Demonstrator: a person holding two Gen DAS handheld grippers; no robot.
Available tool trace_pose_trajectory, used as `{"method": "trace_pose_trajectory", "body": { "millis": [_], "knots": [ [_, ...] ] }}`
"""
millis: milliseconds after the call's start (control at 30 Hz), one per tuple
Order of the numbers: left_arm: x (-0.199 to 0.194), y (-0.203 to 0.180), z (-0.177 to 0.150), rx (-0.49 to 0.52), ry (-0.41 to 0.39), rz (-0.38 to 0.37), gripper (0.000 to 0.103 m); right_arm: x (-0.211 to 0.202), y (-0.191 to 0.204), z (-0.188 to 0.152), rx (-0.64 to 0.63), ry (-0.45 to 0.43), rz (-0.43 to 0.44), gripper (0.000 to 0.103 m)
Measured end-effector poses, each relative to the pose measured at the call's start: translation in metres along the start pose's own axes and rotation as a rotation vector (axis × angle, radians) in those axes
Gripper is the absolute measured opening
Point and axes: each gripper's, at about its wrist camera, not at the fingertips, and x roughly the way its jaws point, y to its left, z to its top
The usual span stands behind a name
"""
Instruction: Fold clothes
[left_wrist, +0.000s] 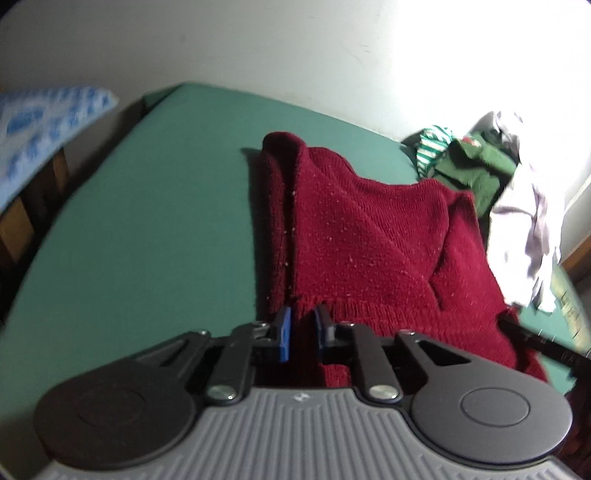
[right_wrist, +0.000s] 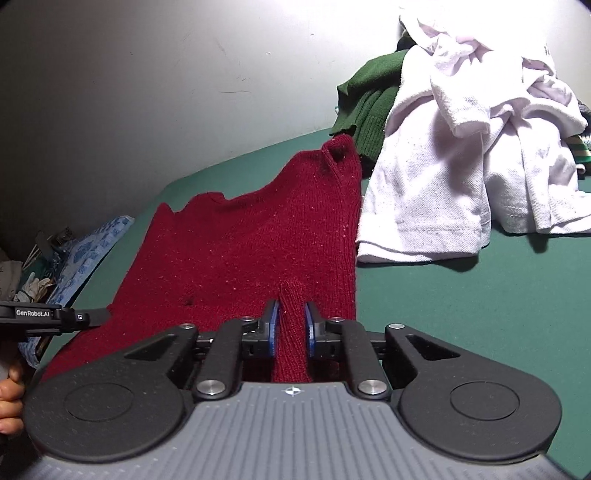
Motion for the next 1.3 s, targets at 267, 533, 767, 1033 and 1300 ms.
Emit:
{"method": "trace_pose_trajectory", "body": {
  "millis": [267, 533, 767, 1033, 1300],
  "knots": [
    [-0.05, 0.015, 0.005, -0.022, -0.075, -0.036, 0.013, -0.072, 0.003, -0.005, -0.002, -0.07, -0.01, 0.025],
    [-0.092, -0.01, -0.05, 0.052, -0.008, -0.16, 0.013, -0.096, 0.041, -0.06, -0.112, 0.055, 0.123, 0.025],
    [-0.076, -0.006, -0.079, 0.044, 0.004, -0.096, 0.022, -0.075, 0.014, -0.064, 0.022, 0.05, 0.026, 0.0],
    [-0.125, 0.009, -0.087, 0.02, -0.016, -0.05, 0.059, -0.124, 0.012, -0.067, 0.051, 0.021, 0.005, 0.052],
    [-0.118, 0.029, -0.104, -0.133, 0.079, -0.091, 0.062, -0.117, -0.002, -0.083, 0.185, 0.118, -0.008, 0.052]
  ]
}}
